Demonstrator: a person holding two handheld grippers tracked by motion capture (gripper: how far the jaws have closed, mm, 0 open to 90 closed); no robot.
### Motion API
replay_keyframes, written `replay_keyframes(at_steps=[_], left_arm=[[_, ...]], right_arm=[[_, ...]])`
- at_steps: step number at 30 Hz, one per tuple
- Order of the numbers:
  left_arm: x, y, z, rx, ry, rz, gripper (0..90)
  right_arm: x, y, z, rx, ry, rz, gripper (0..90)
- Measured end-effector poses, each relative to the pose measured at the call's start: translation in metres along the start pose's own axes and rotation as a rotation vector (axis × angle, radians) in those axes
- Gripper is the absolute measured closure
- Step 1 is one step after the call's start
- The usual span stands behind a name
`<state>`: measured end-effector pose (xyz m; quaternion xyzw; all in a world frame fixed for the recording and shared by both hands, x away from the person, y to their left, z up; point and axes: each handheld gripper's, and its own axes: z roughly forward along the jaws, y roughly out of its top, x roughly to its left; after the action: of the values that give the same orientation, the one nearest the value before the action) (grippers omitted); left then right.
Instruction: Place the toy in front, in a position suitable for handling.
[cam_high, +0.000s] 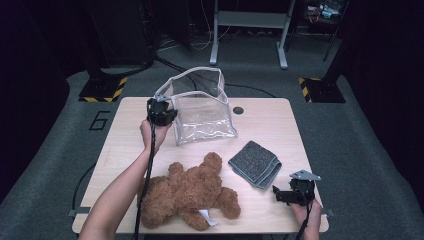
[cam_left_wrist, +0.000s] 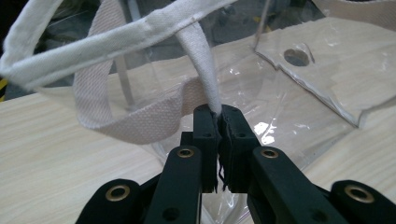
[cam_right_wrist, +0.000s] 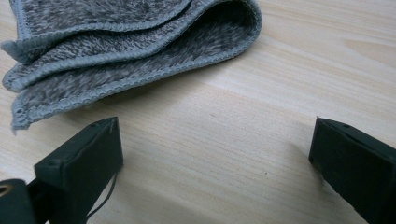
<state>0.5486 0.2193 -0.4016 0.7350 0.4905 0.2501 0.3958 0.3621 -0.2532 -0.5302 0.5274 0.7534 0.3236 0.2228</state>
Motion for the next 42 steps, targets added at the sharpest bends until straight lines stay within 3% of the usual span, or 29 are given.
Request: replay_keyframes(at_steps=[15, 25, 32, 42], left_arm=[[0.031, -0.003, -0.009, 0.011, 0.05, -0.001, 86.0], [0.058, -0.009, -0.019, -0.014, 0.118, -0.061, 86.0], [0.071, -0.013, -0.028, -0.007, 0.138, -0.067, 86.0], [0.085, -0.023, -0.041, -0.008, 0.176, -0.031, 85.9]], right_arm=[[0.0, 0.0, 0.0, 0.001, 0.0, -0.002, 2.2], [0.0, 0.0, 0.0, 0.001, 0.0, -0.003, 2.2], [0.0, 0.0, 0.0, 0.0, -0.003, 0.002, 2.2], [0.0, 0.0, 0.0, 0.0, -0.003, 0.002, 2.2]])
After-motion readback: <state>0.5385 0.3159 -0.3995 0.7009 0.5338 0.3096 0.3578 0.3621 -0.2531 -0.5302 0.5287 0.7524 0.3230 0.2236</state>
